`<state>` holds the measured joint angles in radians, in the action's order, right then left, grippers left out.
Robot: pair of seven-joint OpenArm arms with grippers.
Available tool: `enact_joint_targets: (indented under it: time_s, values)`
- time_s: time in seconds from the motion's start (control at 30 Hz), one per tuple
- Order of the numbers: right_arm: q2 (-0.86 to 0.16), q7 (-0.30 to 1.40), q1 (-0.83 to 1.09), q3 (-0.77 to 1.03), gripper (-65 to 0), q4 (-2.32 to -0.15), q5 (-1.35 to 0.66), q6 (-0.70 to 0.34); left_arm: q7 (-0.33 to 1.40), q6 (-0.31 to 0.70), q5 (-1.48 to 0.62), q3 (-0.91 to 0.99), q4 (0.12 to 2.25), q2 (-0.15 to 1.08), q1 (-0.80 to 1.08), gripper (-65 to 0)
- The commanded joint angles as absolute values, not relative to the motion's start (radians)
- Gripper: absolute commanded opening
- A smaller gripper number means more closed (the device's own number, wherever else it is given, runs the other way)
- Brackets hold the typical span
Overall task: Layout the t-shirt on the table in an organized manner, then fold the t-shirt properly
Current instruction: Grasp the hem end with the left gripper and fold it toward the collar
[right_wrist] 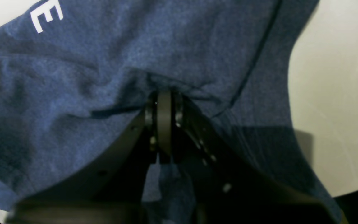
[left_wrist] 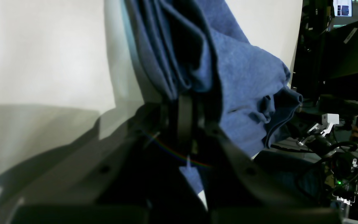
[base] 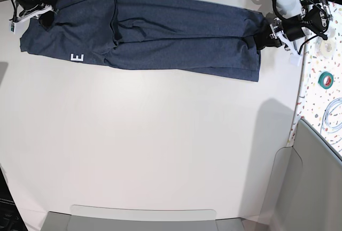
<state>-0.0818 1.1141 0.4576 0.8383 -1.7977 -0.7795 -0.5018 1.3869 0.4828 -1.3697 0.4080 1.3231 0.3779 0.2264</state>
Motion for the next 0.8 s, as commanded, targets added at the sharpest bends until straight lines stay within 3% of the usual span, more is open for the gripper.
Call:
enact_joint_targets:
  time_s: [0.0, 0.47, 0.77]
  values:
    - [-0.094, 1.096, 0.447, 0.843, -65.0, -1.816, -0.791, -0.509, 1.396, 0.476, -1.376, 0.414, 1.33, 0.387, 0.228, -64.2]
    - [-0.099, 1.096, 0.392, 0.851, -65.0, -1.946, -0.877, -0.509, 1.396, 0.478, -1.377, 0.409, 1.773, 0.341, 0.275, -65.0]
    - [-0.128, 1.096, 0.406, 0.871, -65.0, -1.988, -0.877, -0.509, 1.396, 0.476, -1.377, 0.291, 1.816, 0.263, 0.272, -65.0]
